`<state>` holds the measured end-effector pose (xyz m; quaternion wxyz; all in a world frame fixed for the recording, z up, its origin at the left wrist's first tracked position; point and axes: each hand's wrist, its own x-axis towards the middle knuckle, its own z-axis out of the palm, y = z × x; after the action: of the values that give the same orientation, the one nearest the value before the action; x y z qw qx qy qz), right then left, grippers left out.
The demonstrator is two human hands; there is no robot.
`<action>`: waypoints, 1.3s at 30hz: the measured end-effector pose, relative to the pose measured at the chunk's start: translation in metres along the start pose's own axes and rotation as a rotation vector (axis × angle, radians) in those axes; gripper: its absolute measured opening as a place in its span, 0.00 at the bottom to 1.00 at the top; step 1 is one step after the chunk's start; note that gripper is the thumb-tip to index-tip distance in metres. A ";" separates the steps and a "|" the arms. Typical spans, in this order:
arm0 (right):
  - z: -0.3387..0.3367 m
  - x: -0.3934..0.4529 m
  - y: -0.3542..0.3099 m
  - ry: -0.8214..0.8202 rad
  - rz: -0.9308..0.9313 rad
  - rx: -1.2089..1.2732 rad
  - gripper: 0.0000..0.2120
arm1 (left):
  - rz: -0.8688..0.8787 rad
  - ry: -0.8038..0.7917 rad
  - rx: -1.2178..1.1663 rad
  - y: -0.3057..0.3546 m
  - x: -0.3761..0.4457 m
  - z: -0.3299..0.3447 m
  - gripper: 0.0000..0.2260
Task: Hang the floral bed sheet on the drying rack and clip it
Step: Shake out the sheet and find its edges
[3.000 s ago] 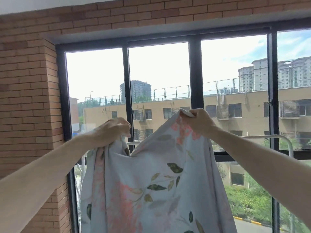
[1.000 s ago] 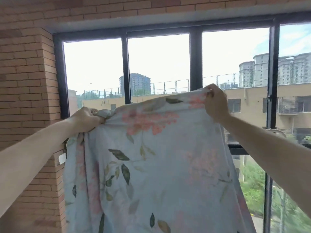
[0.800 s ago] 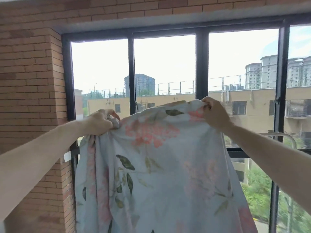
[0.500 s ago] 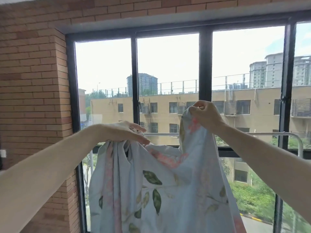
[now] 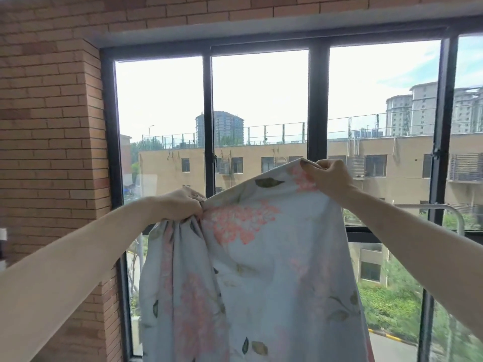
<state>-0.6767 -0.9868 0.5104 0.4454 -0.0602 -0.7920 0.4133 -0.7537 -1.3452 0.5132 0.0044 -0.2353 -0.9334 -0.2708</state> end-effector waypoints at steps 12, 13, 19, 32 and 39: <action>0.007 -0.022 0.013 -0.008 0.027 -0.102 0.28 | 0.130 0.133 -0.284 0.003 -0.001 -0.008 0.19; 0.008 -0.023 0.015 -0.014 0.012 -0.085 0.28 | 0.146 0.157 -0.287 0.005 -0.001 -0.011 0.19; 0.007 -0.037 0.026 -0.071 -0.017 -0.023 0.26 | 0.182 0.229 -0.263 -0.001 0.007 -0.025 0.07; 0.023 -0.154 0.160 -0.750 0.436 -0.139 0.15 | 0.208 0.481 -0.356 0.028 0.012 -0.013 0.07; -0.016 -0.099 0.104 -0.379 0.419 -0.050 0.14 | 0.113 0.445 -0.040 -0.004 -0.002 -0.022 0.10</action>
<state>-0.6337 -0.9549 0.3758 0.1926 -0.1552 -0.8415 0.4804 -0.7562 -1.3602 0.5294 0.2207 -0.2217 -0.8893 -0.3337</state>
